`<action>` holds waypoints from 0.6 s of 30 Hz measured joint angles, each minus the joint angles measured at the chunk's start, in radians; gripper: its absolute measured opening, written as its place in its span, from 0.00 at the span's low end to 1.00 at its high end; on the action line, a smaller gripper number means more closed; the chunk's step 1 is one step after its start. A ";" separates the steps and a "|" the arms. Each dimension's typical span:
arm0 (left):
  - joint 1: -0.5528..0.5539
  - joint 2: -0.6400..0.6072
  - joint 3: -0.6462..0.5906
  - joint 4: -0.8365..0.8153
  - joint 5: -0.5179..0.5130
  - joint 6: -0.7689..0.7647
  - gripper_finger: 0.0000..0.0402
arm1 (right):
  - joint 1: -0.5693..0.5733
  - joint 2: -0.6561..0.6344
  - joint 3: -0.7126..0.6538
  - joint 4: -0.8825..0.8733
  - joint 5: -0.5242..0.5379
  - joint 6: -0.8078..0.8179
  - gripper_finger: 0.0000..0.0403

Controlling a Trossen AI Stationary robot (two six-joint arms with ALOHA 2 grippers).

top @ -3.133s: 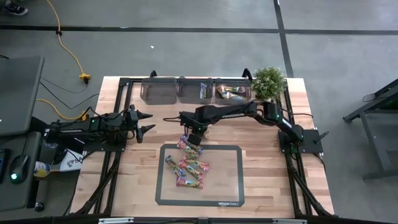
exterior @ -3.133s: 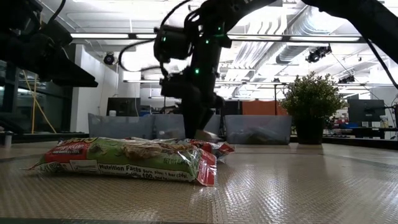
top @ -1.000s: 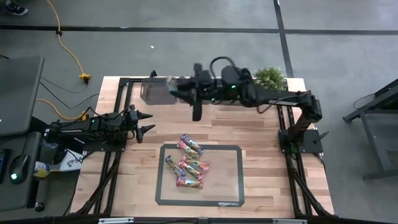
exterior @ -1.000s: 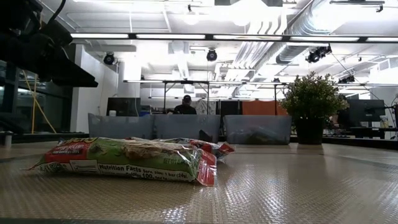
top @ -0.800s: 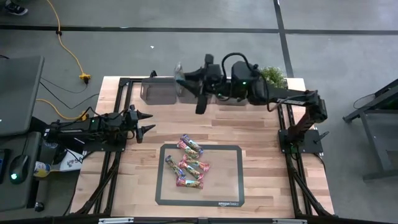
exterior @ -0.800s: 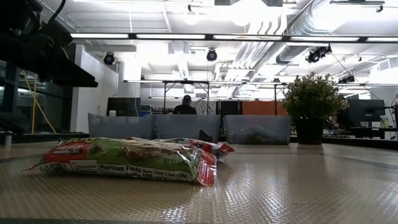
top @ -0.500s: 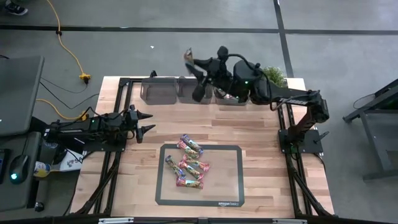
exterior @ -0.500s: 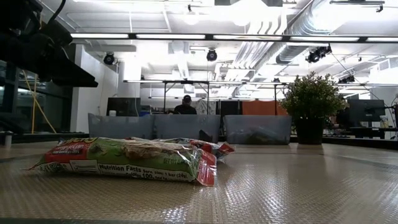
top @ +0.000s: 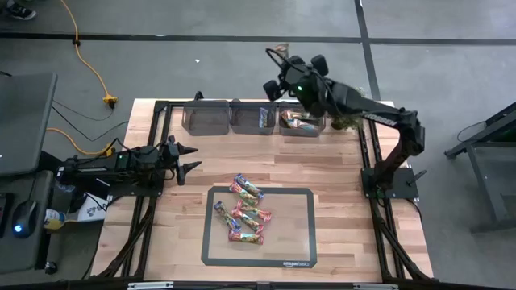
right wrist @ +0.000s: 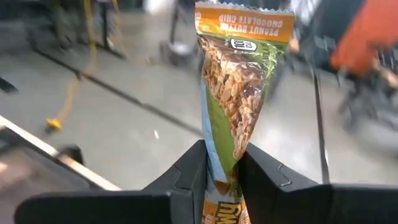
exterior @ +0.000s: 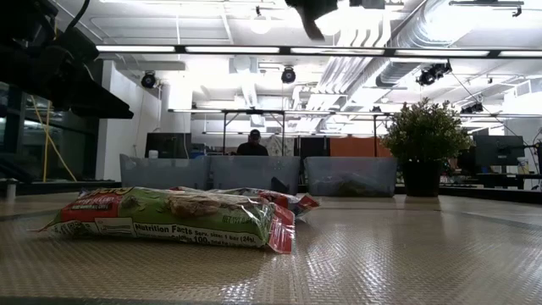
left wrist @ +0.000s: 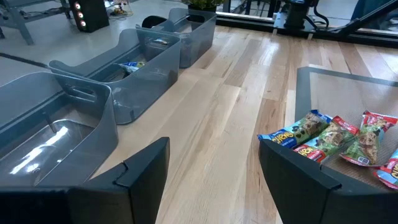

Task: Pick and place Granola Bars by type
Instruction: Put the yellow granola bar into the right black bin

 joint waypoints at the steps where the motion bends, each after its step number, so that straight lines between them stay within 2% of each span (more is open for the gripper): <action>1: 0.000 0.000 0.000 0.000 0.000 0.000 0.60 | -0.024 0.000 0.000 -0.053 -0.017 0.043 0.18; 5: 0.000 0.000 0.000 0.000 0.000 0.000 0.60 | -0.126 0.000 -0.002 -0.241 -0.100 0.176 0.18; 8: 0.000 0.000 0.000 0.000 0.000 0.000 0.60 | -0.198 0.012 -0.002 -0.344 -0.187 0.193 0.18; 14: 0.000 0.000 0.000 0.000 0.000 0.000 0.60 | -0.294 0.074 -0.002 -0.468 -0.420 0.021 0.18; 18: 0.000 0.000 0.000 0.000 0.000 0.000 0.60 | -0.324 0.129 -0.003 -0.542 -0.484 -0.091 0.18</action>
